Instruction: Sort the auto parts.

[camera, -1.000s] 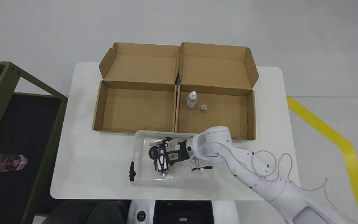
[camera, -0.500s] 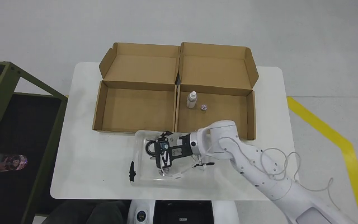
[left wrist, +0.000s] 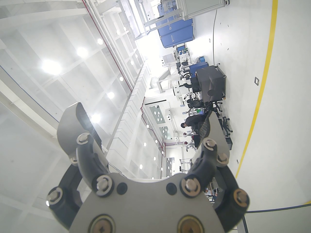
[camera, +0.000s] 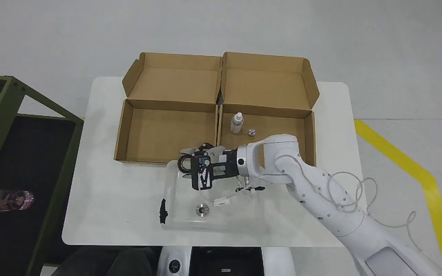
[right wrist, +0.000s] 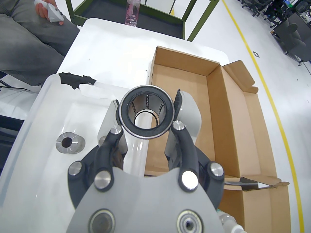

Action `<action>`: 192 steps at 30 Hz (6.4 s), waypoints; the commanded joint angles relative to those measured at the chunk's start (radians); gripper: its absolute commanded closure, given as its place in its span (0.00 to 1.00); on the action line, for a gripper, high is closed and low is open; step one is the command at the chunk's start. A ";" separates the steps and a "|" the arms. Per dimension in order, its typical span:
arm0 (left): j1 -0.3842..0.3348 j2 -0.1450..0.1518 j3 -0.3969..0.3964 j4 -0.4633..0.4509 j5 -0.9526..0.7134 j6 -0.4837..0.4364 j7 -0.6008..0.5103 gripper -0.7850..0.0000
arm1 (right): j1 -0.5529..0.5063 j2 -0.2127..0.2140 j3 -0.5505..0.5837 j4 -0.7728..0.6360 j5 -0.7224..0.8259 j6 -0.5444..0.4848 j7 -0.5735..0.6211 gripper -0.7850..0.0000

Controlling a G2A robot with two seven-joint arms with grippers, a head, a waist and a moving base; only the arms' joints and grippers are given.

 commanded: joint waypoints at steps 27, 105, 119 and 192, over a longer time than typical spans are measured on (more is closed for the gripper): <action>0.000 0.000 0.000 0.000 0.000 0.000 0.000 0.00 | 0.226 -0.119 -0.120 0.353 0.029 0.160 -0.036 1.00; 0.000 0.000 0.000 0.000 0.000 0.000 0.000 0.00 | 0.079 -0.154 0.057 0.251 -0.095 0.037 -0.024 0.36; 0.000 0.000 0.000 0.000 0.000 0.000 0.000 0.00 | -0.154 -0.093 0.112 -0.066 -0.106 -0.107 0.064 0.36; 0.000 0.000 0.000 0.000 0.000 0.000 0.000 0.00 | -0.249 -0.028 -0.042 0.099 -0.313 -0.122 -0.060 1.00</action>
